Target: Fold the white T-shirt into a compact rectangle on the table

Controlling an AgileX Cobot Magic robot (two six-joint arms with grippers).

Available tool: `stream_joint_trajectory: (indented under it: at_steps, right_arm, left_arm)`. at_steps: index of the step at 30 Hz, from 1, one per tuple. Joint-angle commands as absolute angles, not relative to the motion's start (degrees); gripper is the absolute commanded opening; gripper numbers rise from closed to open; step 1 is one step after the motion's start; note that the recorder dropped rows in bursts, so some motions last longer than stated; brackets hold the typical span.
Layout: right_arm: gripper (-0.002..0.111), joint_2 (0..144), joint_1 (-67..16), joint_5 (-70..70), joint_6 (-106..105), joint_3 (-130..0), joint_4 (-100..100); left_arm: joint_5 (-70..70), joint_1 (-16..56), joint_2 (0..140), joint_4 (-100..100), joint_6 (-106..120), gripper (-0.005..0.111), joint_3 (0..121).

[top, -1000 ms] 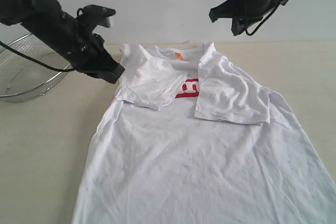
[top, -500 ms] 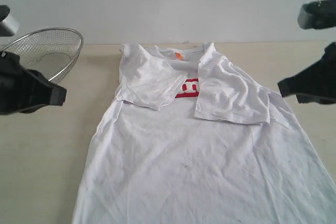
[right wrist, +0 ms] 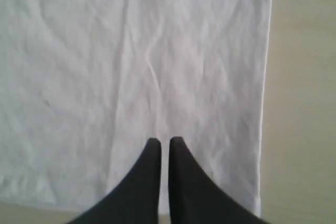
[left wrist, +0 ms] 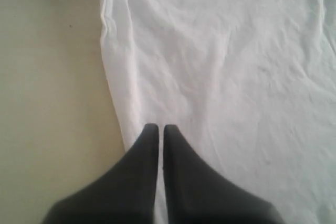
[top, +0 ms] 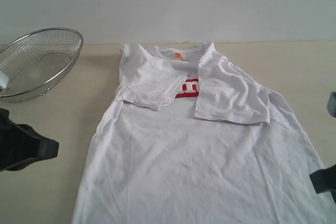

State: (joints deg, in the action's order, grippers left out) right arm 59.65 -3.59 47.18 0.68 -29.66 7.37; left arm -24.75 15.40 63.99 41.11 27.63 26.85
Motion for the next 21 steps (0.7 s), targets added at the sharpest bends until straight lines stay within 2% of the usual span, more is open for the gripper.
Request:
stream_joint_trajectory:
  at_steps: [1,9,12,18,21]
  right_arm:
    - [0.0,59.1,-3.4,51.8,2.3,-29.4,2.1]
    - [0.0,59.1,-3.4,50.3,2.9,-29.4,-1.9]
    - [0.0,59.1,-3.4,50.6,3.2,-29.4,-2.9]
    - [0.0,59.6,-3.4,52.0,7.0,-29.4,-7.0]
    - [0.0,59.9,-3.4,52.1,7.9,-29.4,-7.0]
  left_arm:
    - [-26.3,15.2,63.5,40.0,26.9,0.004,24.5]
    - [-27.0,15.2,66.8,40.6,27.4,0.004,21.9]
    - [-28.1,15.2,69.4,49.3,35.4,0.004,21.9]
    - [-32.8,16.4,77.8,78.6,65.2,0.004,21.9]
    - [-32.8,16.6,82.2,82.1,69.2,0.004,22.0]
